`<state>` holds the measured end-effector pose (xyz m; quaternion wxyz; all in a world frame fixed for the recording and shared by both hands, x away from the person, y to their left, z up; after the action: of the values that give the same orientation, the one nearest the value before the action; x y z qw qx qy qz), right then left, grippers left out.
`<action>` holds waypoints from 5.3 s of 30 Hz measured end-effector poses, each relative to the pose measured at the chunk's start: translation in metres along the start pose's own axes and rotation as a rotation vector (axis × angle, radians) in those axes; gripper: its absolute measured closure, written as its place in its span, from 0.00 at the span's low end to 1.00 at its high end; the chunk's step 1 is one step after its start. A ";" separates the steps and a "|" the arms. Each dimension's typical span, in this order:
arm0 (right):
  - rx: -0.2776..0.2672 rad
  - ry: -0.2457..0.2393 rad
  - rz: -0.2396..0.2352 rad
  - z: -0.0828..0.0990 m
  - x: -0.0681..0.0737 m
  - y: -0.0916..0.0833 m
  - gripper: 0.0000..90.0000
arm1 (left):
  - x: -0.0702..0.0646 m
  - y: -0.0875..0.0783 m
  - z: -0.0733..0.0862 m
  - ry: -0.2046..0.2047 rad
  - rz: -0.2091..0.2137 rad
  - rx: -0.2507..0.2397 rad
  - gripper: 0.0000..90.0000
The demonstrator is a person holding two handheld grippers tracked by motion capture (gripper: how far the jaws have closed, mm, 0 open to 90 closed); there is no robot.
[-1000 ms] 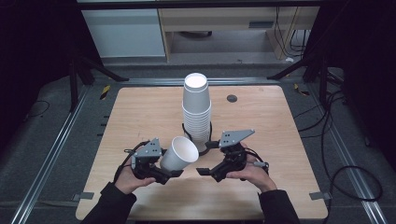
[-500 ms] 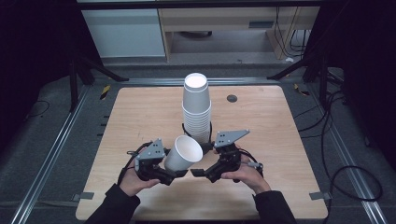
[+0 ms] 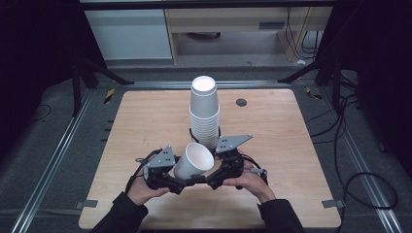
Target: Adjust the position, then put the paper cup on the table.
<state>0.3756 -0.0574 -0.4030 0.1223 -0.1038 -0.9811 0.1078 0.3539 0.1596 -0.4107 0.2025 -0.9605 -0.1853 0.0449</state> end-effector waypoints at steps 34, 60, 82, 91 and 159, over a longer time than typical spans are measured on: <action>-0.039 -0.002 -0.012 -0.001 0.003 0.007 0.14 | -0.006 0.004 -0.001 0.028 0.006 0.005 0.25; -0.108 -0.028 0.163 -0.011 -0.012 -0.039 0.14 | 0.021 -0.008 0.020 -0.093 -0.079 0.043 0.18; -0.148 -0.027 0.423 -0.013 -0.035 -0.093 0.14 | 0.057 -0.029 0.045 -0.228 -0.308 0.054 0.18; -0.133 -0.014 0.564 -0.011 -0.047 -0.115 0.14 | 0.064 -0.035 0.053 -0.245 -0.368 0.081 0.18; 0.272 0.182 1.019 0.067 -0.122 -0.161 0.14 | 0.075 -0.044 0.072 -0.272 -0.466 0.130 0.18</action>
<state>0.4448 -0.2515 -0.4544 0.1512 -0.5593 -0.7689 0.2705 0.3966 0.2521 -0.4596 0.2420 -0.8621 -0.4235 0.1376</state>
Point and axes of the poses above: each handheld gripper's, and its own axes: y roughly forward along the jaws, z roughly out of its underside, x roughly to its left, the point moved 1 cm from there along y, roughly forward along the jaws, and after that the axes turned 7 degrees about -x, right-handed, at the moved point
